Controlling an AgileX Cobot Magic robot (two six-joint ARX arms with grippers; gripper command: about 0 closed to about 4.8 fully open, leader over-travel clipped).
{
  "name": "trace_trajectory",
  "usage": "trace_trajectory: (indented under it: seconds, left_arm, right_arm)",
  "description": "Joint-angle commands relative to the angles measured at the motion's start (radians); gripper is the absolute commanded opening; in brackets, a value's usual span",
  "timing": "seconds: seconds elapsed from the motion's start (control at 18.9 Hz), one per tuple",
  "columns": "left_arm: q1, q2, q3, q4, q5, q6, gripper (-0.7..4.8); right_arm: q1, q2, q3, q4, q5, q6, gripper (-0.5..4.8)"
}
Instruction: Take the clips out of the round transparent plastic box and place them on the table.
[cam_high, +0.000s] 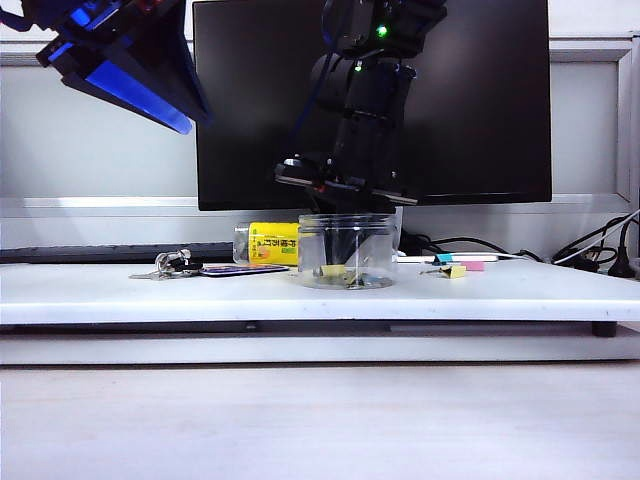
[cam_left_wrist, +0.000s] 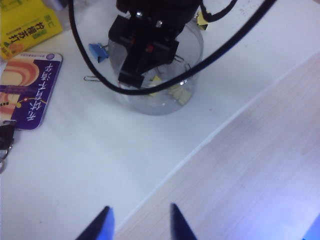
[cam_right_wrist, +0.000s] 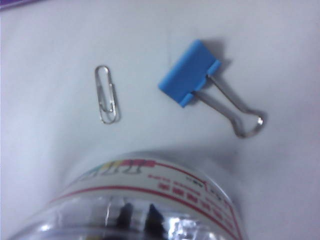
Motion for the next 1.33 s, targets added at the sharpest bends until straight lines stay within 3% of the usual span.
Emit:
trace_trajectory:
  seconds: [0.05,1.33]
  left_arm:
    - [-0.001,-0.003,0.001,0.013,0.001,0.005,1.56]
    - [-0.001,-0.003,0.001,0.011,0.002,0.001,1.56]
  right_arm:
    - [0.002,-0.032,0.011,-0.003,0.005,-0.005,0.43]
    - [0.018,-0.045,0.011,-0.064,-0.056,-0.026,0.45]
